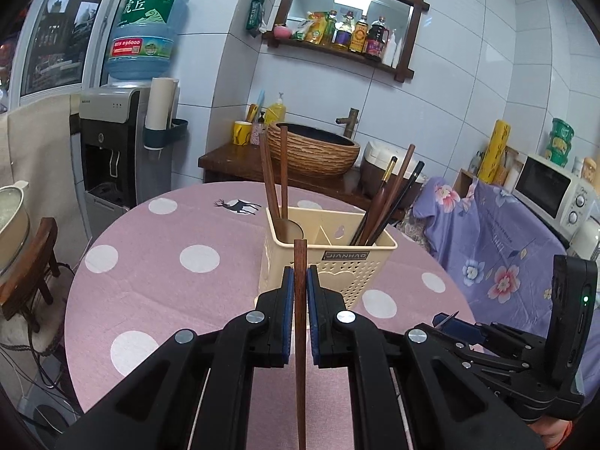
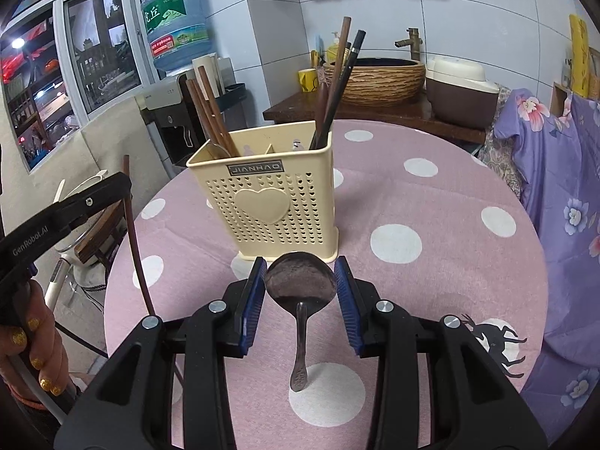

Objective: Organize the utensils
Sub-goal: 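Lift the chopstick and spoon and lower them into the cream holder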

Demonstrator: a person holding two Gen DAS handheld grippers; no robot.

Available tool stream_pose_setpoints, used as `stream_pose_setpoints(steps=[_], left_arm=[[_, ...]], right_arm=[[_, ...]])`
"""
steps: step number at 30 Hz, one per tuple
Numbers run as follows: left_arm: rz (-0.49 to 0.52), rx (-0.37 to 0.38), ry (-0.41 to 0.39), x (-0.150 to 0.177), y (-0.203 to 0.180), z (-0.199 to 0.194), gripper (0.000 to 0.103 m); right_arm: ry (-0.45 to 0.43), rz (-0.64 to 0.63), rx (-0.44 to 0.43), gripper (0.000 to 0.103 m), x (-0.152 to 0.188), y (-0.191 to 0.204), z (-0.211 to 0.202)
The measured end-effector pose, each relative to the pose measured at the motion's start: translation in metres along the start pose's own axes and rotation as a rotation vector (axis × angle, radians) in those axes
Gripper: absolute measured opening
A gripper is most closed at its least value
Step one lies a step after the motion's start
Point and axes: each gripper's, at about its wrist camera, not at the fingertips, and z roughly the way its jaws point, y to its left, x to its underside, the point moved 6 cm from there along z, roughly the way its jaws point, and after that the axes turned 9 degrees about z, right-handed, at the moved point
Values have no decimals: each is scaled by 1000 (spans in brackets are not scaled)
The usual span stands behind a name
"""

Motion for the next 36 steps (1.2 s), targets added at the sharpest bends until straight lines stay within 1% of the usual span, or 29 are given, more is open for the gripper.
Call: stream_pose_setpoints(steps=[6,12,18,24,28,30,33,36], left_arm=[[1,-11,-30,-5,4,-11,8],[5,-9,-37,-5,5,-13,8],[-6,9,-37,-8,5,-14,8],[-3,20,-50,-18,4,-18,8],[4,31,-66,-32,1,-20,8],[8,36,-83,-45,0,-23,8],[16,39,-122,-74,-3,-28,8],[15,22,-181,-111,-2,-36,8]], right_arm=[[-7,5,-9,38,0,4,-4],[-7,8,-17,38,1,7,-3],[-16,2,-26,38,-1,7,-4],[-28,-9,-42,38,-7,11,-6],[-57,-28,-48,38,-25,19,-13],[-90,-42,-56,38,-40,25,-20],[-143,-66,-63,38,-67,36,-31],[-212,-75,-64,38,-105,47,-44]])
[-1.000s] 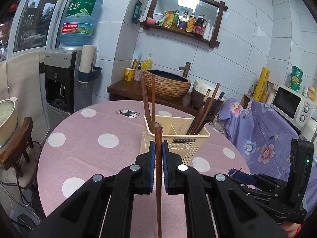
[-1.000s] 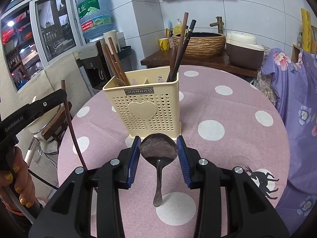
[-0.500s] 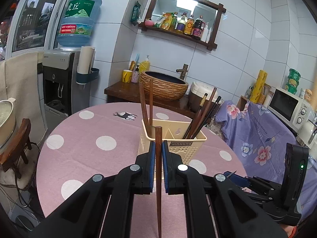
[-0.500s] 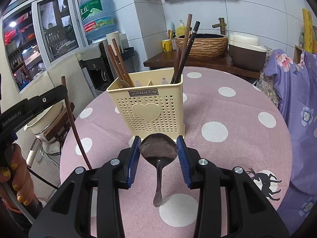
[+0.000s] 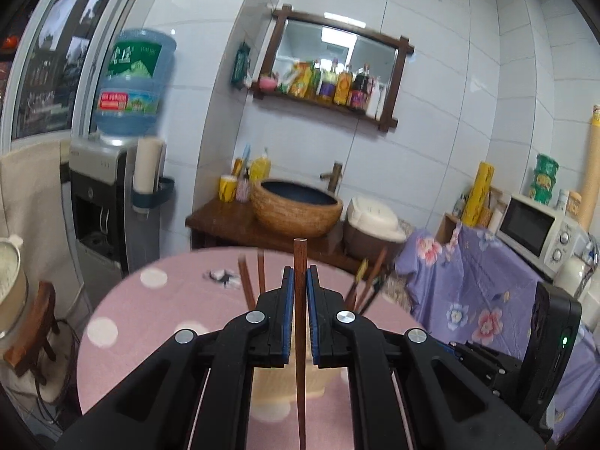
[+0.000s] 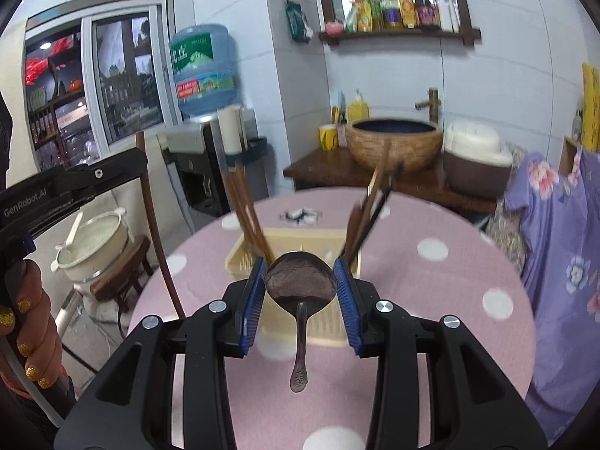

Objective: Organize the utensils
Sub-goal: 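Lift the chopstick and spoon and lower them into the cream holder, then open both tools to release the chopstick and spoon into the holder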

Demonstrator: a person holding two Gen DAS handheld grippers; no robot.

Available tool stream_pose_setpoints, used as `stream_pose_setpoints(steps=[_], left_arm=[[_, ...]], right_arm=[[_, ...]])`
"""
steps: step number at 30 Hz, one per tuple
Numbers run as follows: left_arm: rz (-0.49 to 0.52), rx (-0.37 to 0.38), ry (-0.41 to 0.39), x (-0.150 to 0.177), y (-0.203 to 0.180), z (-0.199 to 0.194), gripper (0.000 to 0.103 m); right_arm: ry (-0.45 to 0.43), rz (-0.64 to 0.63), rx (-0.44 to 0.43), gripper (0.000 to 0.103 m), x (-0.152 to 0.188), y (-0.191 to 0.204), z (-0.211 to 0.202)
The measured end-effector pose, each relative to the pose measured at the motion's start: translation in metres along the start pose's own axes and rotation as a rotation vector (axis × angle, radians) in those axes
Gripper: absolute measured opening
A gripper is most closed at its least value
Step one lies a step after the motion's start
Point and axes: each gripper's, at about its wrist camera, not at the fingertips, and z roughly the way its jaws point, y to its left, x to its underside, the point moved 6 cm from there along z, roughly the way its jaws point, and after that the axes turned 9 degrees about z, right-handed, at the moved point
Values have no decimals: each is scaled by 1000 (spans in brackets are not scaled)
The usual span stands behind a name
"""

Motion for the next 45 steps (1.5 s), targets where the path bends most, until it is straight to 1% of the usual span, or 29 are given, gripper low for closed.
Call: stream_pose_setpoints(steps=[2,5,8,10,14,20,27,30,34,40,43,44,45], left_arm=[[-9,-17,-50,-31,3,2,8],[-13,-45,-117,-67,5,12,8],[-3,-86,-153,-80,5,30,8],[10,-103,-163,-77,4,42,8],[50,-136,-159,-51,0,66,8],[48,-132,-85,-10,4,88,8],[86,-120,-32,26,-1,98,8],[83,-118,-4,38,0,104,8],[75,-115,12,48,4,109,8],[119,-120,8,52,-2,107,8],[117,-116,0,53,-3,104,9],[122,-119,-3,53,-3,101,9],[128,-124,-6,54,-2,98,11]], right_arm=[[-60,-10,5,38,-30,6,-3],[-125,-20,24,38,-63,12,-2],[-143,-7,37,38,-81,12,12],[-132,-2,45,38,-78,11,26],[-126,-11,92,38,-58,3,52],[-84,14,117,38,-21,-11,74],[-74,-49,158,38,15,-10,87],[-62,-61,170,38,27,-13,93],[-47,-55,183,38,38,-21,99],[-63,-62,185,38,41,-23,98],[-75,-72,185,41,42,-22,94],[-82,-75,183,44,42,-22,92],[-89,-77,178,51,42,-21,89]])
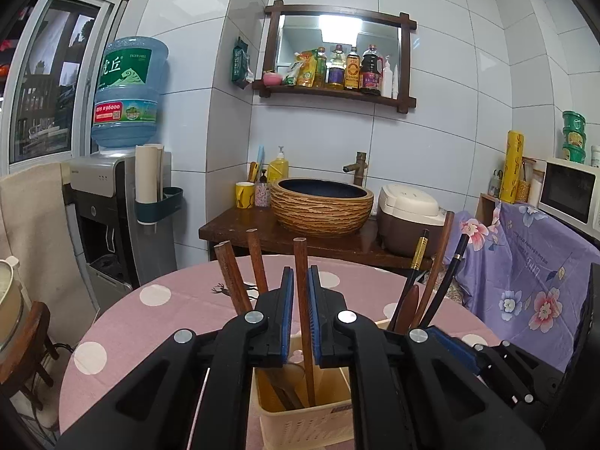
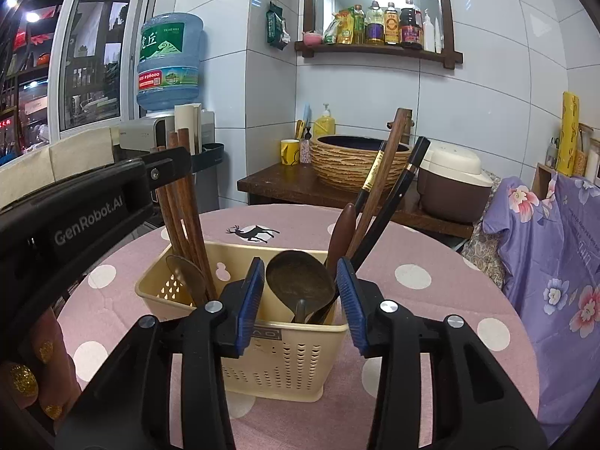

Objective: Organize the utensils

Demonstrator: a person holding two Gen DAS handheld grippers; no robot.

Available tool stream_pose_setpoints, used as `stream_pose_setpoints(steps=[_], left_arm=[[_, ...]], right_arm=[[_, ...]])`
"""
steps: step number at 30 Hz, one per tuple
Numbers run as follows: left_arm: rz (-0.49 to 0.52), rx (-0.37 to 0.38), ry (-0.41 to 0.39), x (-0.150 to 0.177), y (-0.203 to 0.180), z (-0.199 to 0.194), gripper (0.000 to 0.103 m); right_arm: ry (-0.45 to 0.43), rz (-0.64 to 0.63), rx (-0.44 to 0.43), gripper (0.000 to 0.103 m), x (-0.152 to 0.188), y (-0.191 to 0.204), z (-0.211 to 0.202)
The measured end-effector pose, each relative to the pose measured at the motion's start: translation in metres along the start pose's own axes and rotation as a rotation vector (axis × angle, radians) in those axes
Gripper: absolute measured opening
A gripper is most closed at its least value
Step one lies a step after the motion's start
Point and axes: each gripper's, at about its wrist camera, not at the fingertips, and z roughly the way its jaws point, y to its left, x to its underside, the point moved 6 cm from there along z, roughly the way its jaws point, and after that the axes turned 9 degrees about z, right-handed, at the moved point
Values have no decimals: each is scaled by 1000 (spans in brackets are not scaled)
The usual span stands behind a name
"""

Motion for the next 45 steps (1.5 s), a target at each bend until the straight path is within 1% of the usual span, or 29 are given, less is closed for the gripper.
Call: stream_pose_setpoints(steps=[1,2,3,4,5,6,7,8,9,10,11,12,14,17,19,22,24,26,29,33,35,37,40,42,45], left_arm=[[4,-6,-7,0,1,-4,18],[7,-11,-18,0,2,-9,35],[8,-20,-39,0,3,-18,46],[7,-32,-67,-1,6,-27,64],[6,-44,-92,-2,8,-35,73],[8,-61,-120,-1,11,-46,76],[14,-70,-134,-1,12,-54,81],[23,-77,-145,1,14,-64,87],[30,-82,-154,3,16,-72,91],[30,-90,-163,7,19,-81,97],[26,-98,-173,12,22,-89,98],[22,-101,-177,18,24,-97,98],[10,-101,-161,31,29,-108,98],[-36,-100,-135,58,37,-125,98],[-53,-117,-125,74,39,-137,98],[-65,-141,-98,99,38,-155,98],[-89,-135,-83,116,34,-170,98],[-108,-143,-71,133,31,-186,98],[-130,-174,-53,160,25,-210,98],[-168,-185,-5,192,22,-235,98],[-186,-187,-1,206,20,-249,98],[-179,-198,9,218,17,-259,98],[-161,-195,46,237,11,-270,98],[-165,-199,40,244,11,-279,98],[-172,-218,-14,243,12,-293,98]], right_arm=[[-10,-1,-3,54,0,1,-4],[-23,-5,-3,57,0,1,-9],[-32,-9,-2,59,0,0,-13],[-47,-18,1,62,0,-1,-19],[-62,-23,5,69,1,-1,-25],[-77,-26,10,74,1,-2,-31],[-96,-28,17,75,3,-5,-39],[-106,-28,20,80,3,-6,-45],[-119,-24,24,87,5,-10,-53],[-128,-15,32,91,9,-14,-61],[-140,-1,41,96,13,-20,-70],[-150,8,45,97,16,-23,-77],[-163,16,62,97,26,-31,-94],[-176,16,84,97,42,-37,-115],[-201,32,97,97,58,-39,-133],[-182,63,103,97,82,-38,-149],[-167,98,114,97,99,-36,-161],[-176,122,125,97,118,-32,-179],[-195,134,117,97,144,-26,-204],[-163,104,96,97,182,-14,-232],[-152,92,95,97,201,-11,-245],[-144,82,97,97,218,-8,-256],[-115,69,100,97,242,-6,-268],[-74,88,95,97,255,-7,-271],[-76,117,99,97,263,-9,-283]])
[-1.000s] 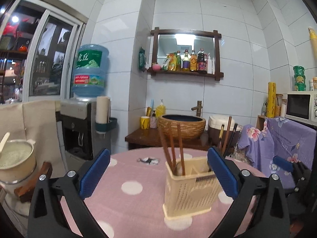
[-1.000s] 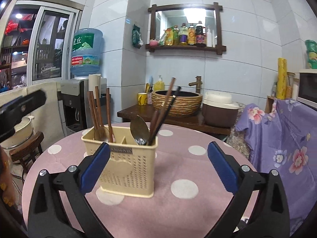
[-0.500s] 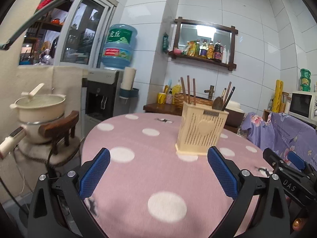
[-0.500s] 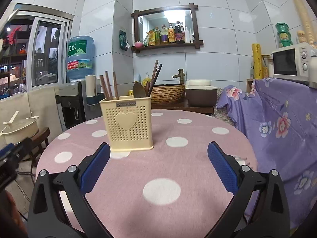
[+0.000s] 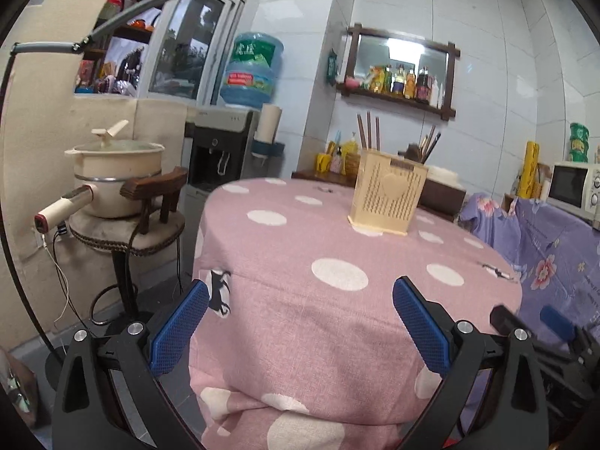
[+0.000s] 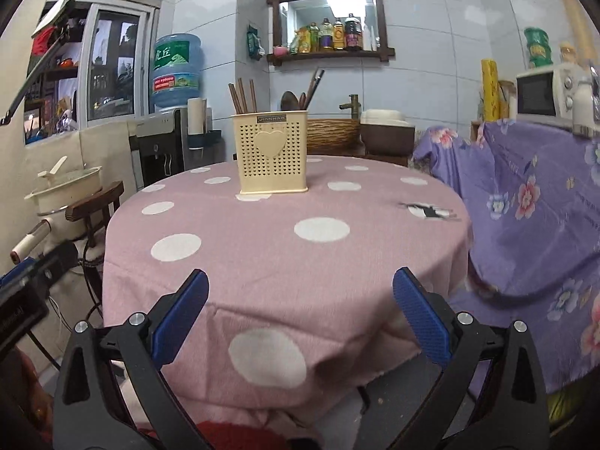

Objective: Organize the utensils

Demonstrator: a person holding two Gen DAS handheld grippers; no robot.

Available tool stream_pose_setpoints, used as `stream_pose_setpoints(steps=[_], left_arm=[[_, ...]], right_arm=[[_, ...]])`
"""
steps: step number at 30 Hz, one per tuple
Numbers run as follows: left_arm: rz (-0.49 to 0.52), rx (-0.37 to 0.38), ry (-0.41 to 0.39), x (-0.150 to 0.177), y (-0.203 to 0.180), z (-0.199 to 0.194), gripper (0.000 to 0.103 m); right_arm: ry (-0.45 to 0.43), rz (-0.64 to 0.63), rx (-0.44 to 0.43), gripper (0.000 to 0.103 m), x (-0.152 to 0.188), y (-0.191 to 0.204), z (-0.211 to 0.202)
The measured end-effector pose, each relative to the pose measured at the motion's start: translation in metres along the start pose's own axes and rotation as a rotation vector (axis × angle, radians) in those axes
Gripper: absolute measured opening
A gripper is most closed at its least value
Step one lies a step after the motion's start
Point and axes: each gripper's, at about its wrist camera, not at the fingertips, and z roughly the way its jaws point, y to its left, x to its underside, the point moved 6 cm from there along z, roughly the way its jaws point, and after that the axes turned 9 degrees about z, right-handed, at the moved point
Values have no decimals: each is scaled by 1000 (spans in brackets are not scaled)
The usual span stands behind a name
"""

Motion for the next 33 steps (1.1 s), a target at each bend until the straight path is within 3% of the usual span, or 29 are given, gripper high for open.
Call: stream_pose_setpoints(steps=[5,33], left_arm=[[-10,-7,-10,2,0,-5,98],[-22,-19,-12,5,1,-11,98]], right_arm=[[-42,-17,-30,97,-2,2,-17],[-51,-24,-34,97,-6,3,-21]])
